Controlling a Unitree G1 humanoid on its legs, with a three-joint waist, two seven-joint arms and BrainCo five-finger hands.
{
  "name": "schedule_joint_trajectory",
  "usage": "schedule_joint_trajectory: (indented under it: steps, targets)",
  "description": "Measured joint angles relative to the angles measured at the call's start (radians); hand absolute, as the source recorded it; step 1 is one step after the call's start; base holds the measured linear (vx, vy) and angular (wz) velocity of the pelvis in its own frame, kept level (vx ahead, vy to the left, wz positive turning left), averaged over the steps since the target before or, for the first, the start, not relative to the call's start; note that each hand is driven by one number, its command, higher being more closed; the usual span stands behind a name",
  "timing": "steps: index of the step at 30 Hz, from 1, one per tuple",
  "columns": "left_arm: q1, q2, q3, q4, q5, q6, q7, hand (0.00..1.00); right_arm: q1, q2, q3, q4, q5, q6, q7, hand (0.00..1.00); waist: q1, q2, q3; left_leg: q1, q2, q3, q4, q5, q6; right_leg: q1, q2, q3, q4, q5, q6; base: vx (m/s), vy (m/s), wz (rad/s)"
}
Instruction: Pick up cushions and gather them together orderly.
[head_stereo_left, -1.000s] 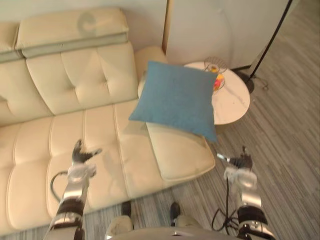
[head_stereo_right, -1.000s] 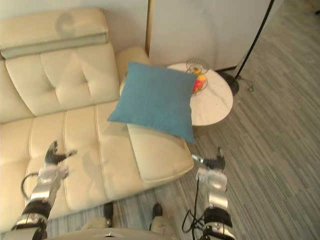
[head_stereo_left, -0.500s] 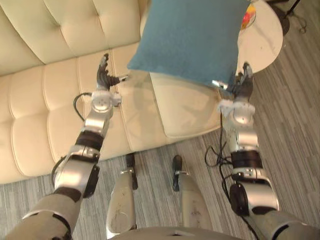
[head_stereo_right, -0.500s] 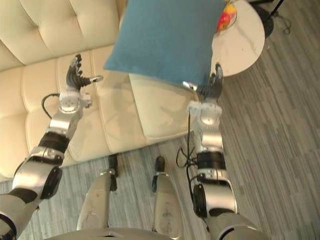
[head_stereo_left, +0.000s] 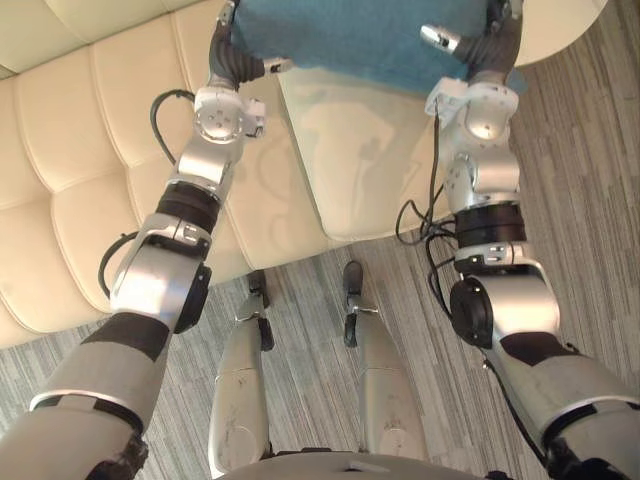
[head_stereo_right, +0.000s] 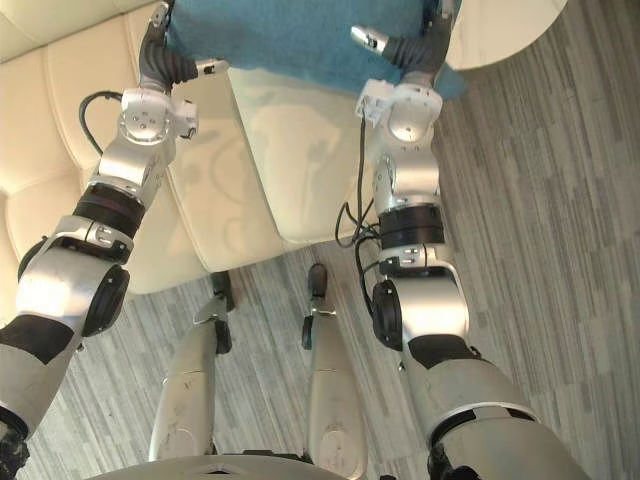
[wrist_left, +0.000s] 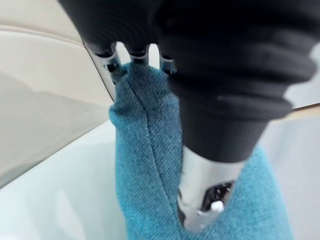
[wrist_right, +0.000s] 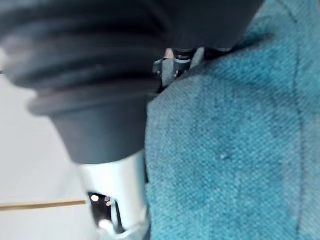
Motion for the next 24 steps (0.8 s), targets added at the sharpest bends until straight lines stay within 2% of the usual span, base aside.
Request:
schedule_joint_trajectory:
  steps: [5,8,15,24]
  targets:
    - [-0.013,0.035,-0.002,0.006,-0.061,0.0,0.0,1.0,-0.06,-0.068,0.081,0.03,-0.011,0.031,-0.004,1.0,-0.002,0.001,0.014,-0.002,0.005,0.004,-0.061,0.027,-0.011,-0.013,0.01,-0.001,-0.037,0.027,-0.004,-0.01,-0.017,-0.02]
    - [-0.013,0.051,-0.005,0.003,-0.123,0.0,0.001,1.0,-0.074,-0.082,0.093,0.025,-0.008,0.031,-0.006,1.0,-0.005,0.0,0.014,0.004,0.004,0.002,-0.098,0.06,-0.006,-0.018,0.01,-0.01,-0.042,0.03,-0.005,0.01,-0.018,0.04]
    - [-0.012,0.053,-0.042,-0.045,-0.126,0.0,0.023,1.0,-0.059,-0.087,0.114,-0.022,-0.002,0.02,-0.018,1.0,-0.003,0.0,0.014,0.028,0.002,0.003,-0.107,0.071,-0.015,-0.002,0.01,-0.012,-0.032,0.026,-0.009,0.01,-0.011,0.02]
    - [0.155,0.042,-0.05,-0.277,-0.125,0.0,0.047,1.0,0.272,-0.034,0.11,-0.301,-0.004,0.01,-0.021,1.0,-0.005,-0.002,0.015,0.109,-0.013,-0.02,-0.137,0.074,-0.016,0.06,-0.009,-0.039,0.023,-0.028,-0.012,0.02,-0.05,0.12]
